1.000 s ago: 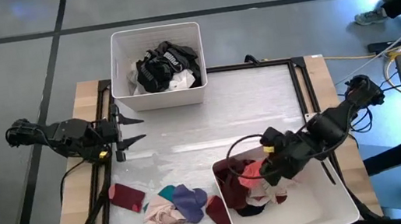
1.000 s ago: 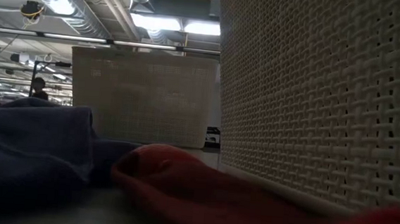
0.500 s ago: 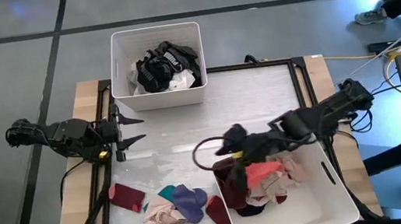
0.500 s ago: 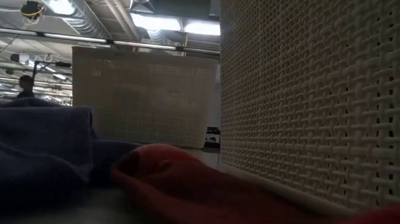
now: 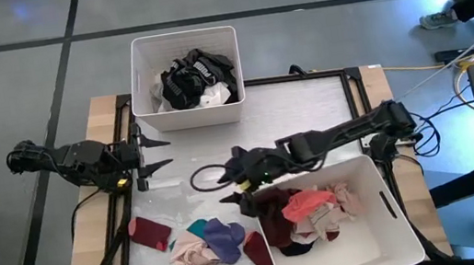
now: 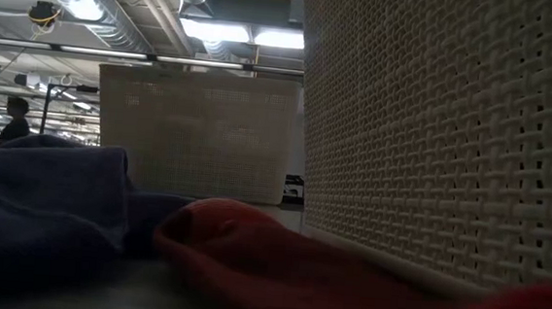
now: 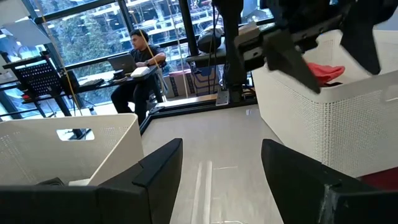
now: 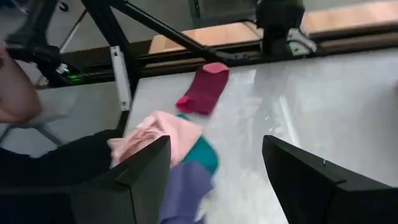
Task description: Sort clothes
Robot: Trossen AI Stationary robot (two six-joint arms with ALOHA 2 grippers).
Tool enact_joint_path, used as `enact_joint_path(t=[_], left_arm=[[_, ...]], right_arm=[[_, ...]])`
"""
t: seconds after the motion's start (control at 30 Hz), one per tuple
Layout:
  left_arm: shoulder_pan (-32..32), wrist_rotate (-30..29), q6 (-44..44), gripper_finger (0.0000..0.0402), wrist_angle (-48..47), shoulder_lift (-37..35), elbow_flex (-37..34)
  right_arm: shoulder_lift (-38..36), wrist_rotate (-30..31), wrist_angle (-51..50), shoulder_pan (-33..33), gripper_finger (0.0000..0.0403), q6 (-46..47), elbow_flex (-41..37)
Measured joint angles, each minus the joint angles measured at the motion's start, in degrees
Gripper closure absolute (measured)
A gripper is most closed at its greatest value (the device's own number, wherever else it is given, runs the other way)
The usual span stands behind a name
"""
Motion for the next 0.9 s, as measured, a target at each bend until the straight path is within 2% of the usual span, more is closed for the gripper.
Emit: enact_joint_path(t=[0.2, 0.7, 0.9], left_arm=[[0.0, 0.0, 0.1, 0.0192, 0.0, 0.0, 0.0], [0.0, 0.0, 0.3, 0.0192, 0.0, 0.0, 0.0], [0.0, 0.0, 0.3, 0.0192, 0.0, 0.0, 0.0]], right_arm=[[3.9, 0.5, 2.0, -2.3, 0.0148, -3.8, 0.0], [13.4, -5.0, 20.4, -5.1, 0.0148, -11.2, 0.0], [16.0, -6.1, 23.8, -6.4, 0.0148, -13.0, 0.0]])
